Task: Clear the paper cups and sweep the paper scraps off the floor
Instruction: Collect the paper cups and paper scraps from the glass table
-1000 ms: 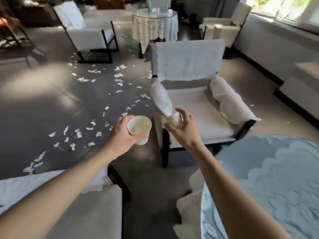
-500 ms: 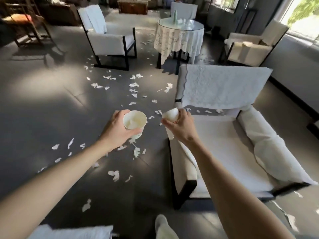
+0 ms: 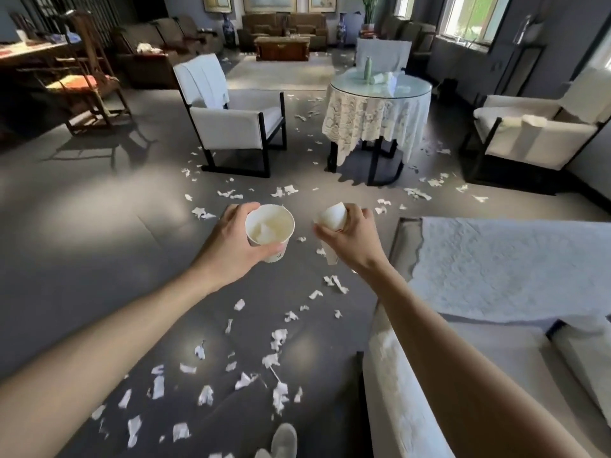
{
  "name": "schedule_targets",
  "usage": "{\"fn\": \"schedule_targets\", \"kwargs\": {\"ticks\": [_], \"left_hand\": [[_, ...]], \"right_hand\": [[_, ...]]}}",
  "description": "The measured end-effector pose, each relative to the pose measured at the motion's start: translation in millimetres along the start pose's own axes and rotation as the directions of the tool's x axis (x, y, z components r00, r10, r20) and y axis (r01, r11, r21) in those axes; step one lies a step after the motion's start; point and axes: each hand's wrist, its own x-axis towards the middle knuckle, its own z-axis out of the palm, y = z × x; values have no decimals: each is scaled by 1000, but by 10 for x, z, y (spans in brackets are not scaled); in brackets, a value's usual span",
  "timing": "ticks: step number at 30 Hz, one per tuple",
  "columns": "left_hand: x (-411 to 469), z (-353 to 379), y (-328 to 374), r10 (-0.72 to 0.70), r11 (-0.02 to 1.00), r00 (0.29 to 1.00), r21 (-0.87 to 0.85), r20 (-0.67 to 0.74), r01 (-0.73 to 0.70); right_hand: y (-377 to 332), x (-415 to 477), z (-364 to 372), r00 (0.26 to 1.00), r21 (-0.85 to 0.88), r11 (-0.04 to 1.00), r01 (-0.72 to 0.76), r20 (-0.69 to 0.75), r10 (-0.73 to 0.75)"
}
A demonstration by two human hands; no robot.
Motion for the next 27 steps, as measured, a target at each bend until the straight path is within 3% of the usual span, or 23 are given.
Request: {"fn": "schedule_targets", "kwargs": {"ticks": [5, 11, 18, 27], "left_hand": [[1463, -4, -505, -19, 1000, 1000, 9, -18, 19], [3349, 314, -723, 9, 1000, 1000, 8, 17, -10], [5687, 1585, -593, 151, 988, 973, -10, 175, -152], [8488, 3132, 354, 326, 945, 901, -113, 286, -306]], "right_hand": [[-2, 1440, 470, 999, 39, 999, 17, -31, -16], [219, 3055, 369, 986, -5, 999, -38, -164, 37], [1115, 5158, 22, 946, -6, 991, -131, -301, 123], [2090, 7580, -1176, 860, 11, 965, -260, -451, 237]]}}
